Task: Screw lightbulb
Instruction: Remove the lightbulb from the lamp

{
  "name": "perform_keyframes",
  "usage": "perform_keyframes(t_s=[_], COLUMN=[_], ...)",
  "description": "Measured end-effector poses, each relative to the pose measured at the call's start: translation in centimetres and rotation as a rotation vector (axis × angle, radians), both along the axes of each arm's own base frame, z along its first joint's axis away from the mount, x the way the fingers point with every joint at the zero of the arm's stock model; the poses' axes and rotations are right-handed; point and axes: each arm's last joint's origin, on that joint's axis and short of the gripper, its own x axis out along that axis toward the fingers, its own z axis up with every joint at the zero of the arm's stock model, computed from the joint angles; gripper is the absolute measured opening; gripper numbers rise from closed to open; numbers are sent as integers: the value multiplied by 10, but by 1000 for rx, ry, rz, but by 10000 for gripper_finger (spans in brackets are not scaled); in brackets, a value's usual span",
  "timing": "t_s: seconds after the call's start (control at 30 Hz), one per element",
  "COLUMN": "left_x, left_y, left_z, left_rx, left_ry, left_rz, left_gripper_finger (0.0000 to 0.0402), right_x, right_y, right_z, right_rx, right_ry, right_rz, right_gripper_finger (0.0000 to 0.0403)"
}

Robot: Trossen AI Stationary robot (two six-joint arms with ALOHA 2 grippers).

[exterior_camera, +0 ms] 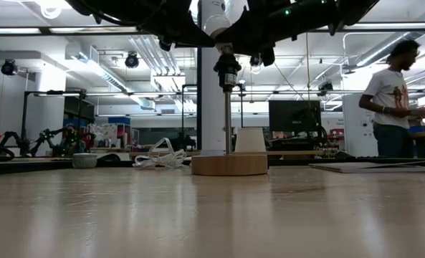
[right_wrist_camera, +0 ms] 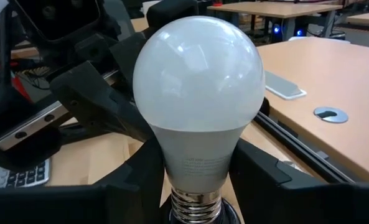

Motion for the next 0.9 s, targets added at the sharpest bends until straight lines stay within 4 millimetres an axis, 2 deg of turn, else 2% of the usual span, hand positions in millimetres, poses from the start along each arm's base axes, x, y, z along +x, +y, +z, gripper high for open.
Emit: perform_keyframes(t_s=[0.2, 0.4, 0.6, 0.73, 0.9], left_x=[0, 0, -2, -9, -24], left_y=[0, 0, -4, -10, -20], left_z=[0, 0, 4, 13, 26], left_rx=[0, 0, 0, 8, 25], left_ry=[0, 1, -11, -34, -33], left_rz=[1, 1, -12, -34, -71], left_gripper_finger=[0, 0, 0, 0, 0], right_x=[-2, -14, -36, -45, -54], right_y=[0, -1, -5, -6, -5], right_z=[4, 19, 20, 4, -38], right_rx=[-26, -57, -93, -59, 19], right_ry=[-10, -39, 125, 295, 460], right_rz=[5, -15, -185, -265, -314], right_gripper_finger=[145, 146, 140, 142, 143])
